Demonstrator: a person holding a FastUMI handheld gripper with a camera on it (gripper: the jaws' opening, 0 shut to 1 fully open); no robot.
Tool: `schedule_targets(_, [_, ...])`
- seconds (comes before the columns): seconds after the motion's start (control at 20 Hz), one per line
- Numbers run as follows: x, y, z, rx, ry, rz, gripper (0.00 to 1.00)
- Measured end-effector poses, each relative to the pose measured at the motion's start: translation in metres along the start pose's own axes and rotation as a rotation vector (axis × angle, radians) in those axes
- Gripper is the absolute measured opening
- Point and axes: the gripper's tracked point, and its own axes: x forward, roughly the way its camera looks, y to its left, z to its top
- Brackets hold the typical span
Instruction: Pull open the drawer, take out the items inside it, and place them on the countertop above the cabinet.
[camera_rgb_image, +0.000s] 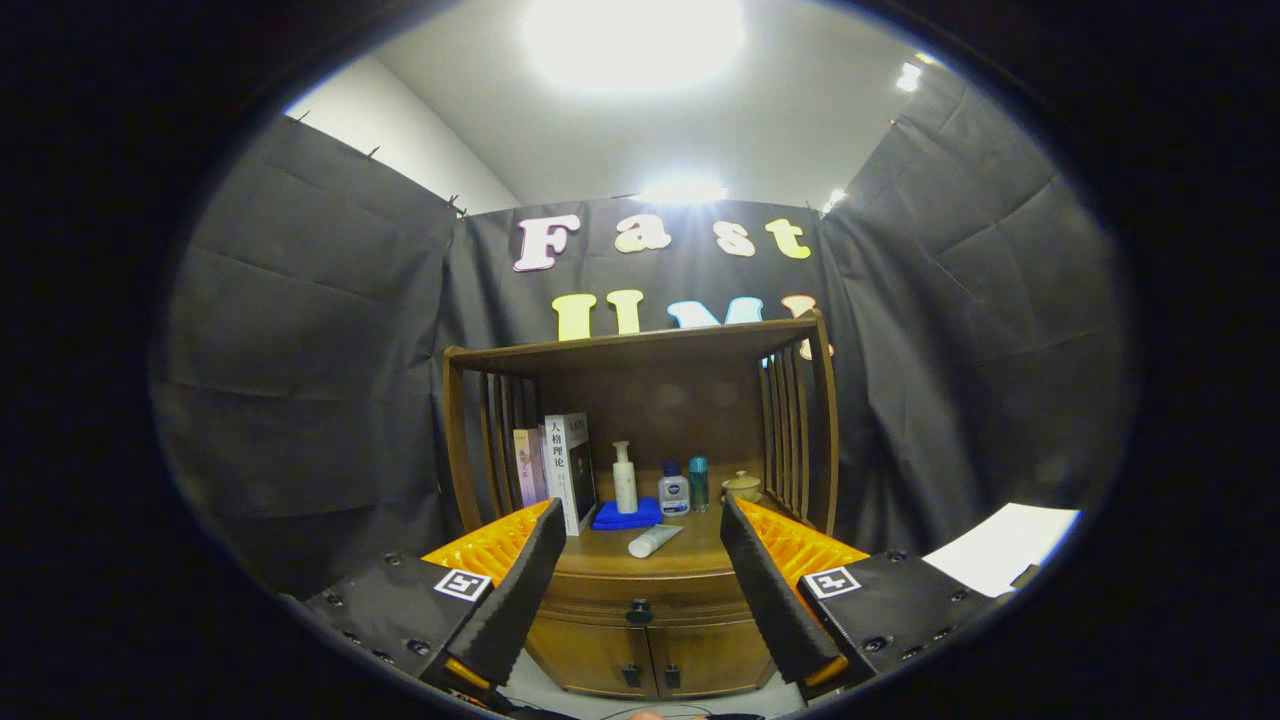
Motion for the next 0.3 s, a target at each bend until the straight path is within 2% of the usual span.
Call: schedule_targets(0.3, [0.015,-0.002,-0.023,0.022,0.033,-0.003,0.97])
